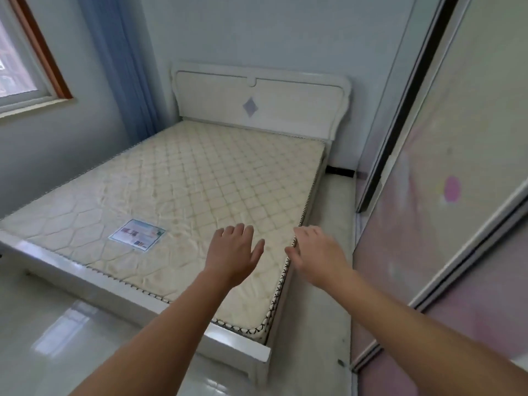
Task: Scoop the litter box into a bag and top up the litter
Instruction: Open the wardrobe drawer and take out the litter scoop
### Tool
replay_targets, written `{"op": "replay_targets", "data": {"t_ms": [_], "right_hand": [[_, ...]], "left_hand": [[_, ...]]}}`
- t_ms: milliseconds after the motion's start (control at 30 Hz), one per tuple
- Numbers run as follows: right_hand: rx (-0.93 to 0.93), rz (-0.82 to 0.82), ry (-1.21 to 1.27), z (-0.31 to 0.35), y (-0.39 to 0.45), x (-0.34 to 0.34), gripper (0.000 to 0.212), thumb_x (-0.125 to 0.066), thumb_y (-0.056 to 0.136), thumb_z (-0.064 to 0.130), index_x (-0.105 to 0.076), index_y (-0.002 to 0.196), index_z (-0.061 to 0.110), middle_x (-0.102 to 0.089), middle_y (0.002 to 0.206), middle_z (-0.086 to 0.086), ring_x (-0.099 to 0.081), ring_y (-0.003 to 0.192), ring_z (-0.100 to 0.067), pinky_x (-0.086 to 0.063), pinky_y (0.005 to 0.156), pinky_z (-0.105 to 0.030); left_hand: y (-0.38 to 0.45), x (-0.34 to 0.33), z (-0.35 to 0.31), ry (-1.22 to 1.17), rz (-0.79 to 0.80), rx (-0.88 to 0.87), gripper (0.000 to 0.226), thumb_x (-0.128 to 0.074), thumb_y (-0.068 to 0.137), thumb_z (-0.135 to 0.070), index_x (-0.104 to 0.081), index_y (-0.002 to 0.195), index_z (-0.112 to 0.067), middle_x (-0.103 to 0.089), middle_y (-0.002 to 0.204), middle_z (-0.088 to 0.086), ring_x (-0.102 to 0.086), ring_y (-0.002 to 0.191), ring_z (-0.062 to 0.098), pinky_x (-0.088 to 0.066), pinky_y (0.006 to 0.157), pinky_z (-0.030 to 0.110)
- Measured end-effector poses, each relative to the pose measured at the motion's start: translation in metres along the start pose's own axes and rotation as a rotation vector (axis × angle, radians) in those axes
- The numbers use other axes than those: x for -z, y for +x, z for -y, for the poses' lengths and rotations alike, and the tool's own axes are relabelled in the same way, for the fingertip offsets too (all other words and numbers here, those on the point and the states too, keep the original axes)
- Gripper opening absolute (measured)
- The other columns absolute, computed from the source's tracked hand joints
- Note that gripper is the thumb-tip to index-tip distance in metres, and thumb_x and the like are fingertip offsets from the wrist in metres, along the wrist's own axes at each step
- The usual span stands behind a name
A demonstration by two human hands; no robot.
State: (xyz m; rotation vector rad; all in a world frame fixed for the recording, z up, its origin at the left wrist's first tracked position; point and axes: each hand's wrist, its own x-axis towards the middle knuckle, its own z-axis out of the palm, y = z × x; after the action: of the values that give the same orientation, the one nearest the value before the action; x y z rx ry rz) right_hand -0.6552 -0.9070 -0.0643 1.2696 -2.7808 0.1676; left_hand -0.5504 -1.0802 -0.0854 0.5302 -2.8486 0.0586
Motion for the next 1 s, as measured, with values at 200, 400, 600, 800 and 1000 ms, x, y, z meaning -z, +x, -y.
{"op": "replay_targets", "data": {"t_ms": [200, 400, 600, 800, 1000], "right_hand": [[-0.241, 0.021, -0.053, -0.060, -0.003, 0.014, 0.042, -0.038, 0.097, 0.047, -0.049, 0.122, 0.015, -0.056, 0.126, -0.004, -0.046, 0.119, -0.025, -0.038, 0.097, -0.039], [-0.350, 0.030, -0.040, -0.109, 0.013, 0.011, 0.041, -0.036, 0.098, 0.046, -0.049, 0.118, 0.013, -0.056, 0.124, -0.006, -0.045, 0.119, -0.026, -0.036, 0.093, -0.037], [-0.348, 0.046, 0.018, -0.144, 0.064, -0.002, 0.039, -0.034, 0.098, 0.045, -0.049, 0.115, 0.014, -0.057, 0.122, -0.006, -0.048, 0.114, -0.026, -0.037, 0.094, -0.038], [-0.264, -0.008, 0.061, -0.165, 0.128, -0.011, 0.049, -0.033, 0.099, 0.048, -0.046, 0.132, 0.014, -0.054, 0.133, -0.004, -0.045, 0.122, -0.025, -0.034, 0.100, -0.039], [-0.263, -0.041, 0.048, -0.196, 0.168, -0.006, 0.048, -0.035, 0.099, 0.047, -0.045, 0.133, 0.015, -0.054, 0.133, -0.004, -0.045, 0.123, -0.024, -0.035, 0.100, -0.039]], "left_hand": [[0.069, -0.017, -0.051, -0.057, -0.040, -0.217, 0.061, -0.017, 0.094, -0.054, -0.060, 0.110, -0.014, -0.065, 0.105, 0.004, -0.062, 0.094, 0.028, -0.046, 0.085, 0.041], [0.121, -0.035, -0.090, -0.023, -0.023, -0.317, 0.056, -0.021, 0.094, -0.053, -0.061, 0.105, -0.015, -0.065, 0.101, 0.004, -0.061, 0.090, 0.029, -0.047, 0.083, 0.041], [0.177, -0.041, -0.097, 0.014, -0.030, -0.311, 0.059, -0.016, 0.094, -0.054, -0.059, 0.106, -0.016, -0.064, 0.101, 0.002, -0.061, 0.092, 0.027, -0.045, 0.086, 0.041], [0.219, -0.053, -0.091, 0.035, -0.016, -0.225, 0.063, -0.014, 0.094, -0.055, -0.060, 0.110, -0.015, -0.065, 0.106, 0.002, -0.062, 0.095, 0.027, -0.046, 0.087, 0.041], [0.266, -0.057, -0.091, 0.058, -0.008, -0.193, 0.069, -0.004, 0.090, -0.057, -0.055, 0.113, -0.018, -0.062, 0.110, 0.000, -0.058, 0.099, 0.024, -0.043, 0.089, 0.038]]}}
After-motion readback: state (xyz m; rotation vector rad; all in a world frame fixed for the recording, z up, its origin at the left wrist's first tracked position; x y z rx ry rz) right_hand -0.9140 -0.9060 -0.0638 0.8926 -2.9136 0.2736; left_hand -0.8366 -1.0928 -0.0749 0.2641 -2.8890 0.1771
